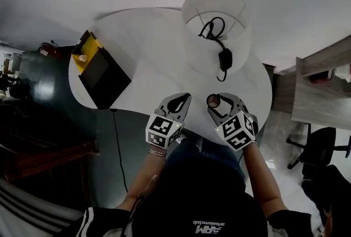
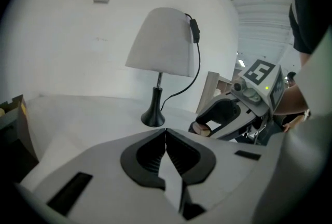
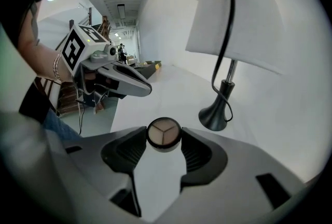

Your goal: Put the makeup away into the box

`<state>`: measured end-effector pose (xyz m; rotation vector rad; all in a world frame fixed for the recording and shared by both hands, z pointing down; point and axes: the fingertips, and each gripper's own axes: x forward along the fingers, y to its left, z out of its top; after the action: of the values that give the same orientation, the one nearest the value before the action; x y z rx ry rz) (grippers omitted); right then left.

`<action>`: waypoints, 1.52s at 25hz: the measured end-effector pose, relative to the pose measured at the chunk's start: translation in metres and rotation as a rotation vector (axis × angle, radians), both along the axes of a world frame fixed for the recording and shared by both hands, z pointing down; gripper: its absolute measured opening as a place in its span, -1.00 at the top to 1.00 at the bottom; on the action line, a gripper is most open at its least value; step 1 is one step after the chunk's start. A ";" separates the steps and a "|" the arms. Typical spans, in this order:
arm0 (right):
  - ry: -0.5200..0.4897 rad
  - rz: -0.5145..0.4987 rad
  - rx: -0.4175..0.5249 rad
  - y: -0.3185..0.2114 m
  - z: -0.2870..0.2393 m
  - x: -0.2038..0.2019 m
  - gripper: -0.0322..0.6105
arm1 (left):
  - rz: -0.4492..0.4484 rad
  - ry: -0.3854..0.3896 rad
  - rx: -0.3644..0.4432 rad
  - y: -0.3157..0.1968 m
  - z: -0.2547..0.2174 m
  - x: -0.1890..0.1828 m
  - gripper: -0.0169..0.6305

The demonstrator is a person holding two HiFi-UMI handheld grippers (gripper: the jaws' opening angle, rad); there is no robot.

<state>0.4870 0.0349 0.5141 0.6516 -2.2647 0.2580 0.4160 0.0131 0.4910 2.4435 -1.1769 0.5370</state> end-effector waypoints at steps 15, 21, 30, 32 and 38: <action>0.064 -0.072 0.071 0.029 -0.025 -0.080 0.20 | -0.187 0.035 0.037 0.044 -0.017 -0.119 0.90; 0.059 -0.105 0.084 0.047 -0.032 -0.121 0.20 | -0.221 0.042 0.049 0.069 -0.018 -0.161 0.90; 0.036 -0.137 0.100 0.078 -0.033 -0.177 0.20 | -0.263 0.040 0.076 0.108 -0.020 -0.217 0.90; 0.031 -0.145 0.101 0.084 -0.034 -0.189 0.20 | -0.282 0.037 0.076 0.118 -0.020 -0.231 0.90; 0.026 -0.195 0.128 0.100 -0.038 -0.226 0.20 | -0.333 0.036 0.099 0.143 -0.022 -0.268 0.90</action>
<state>0.2606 0.1347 0.4761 0.4903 -2.3141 0.0099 0.1482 0.1557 0.4693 2.2549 -1.5873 0.3410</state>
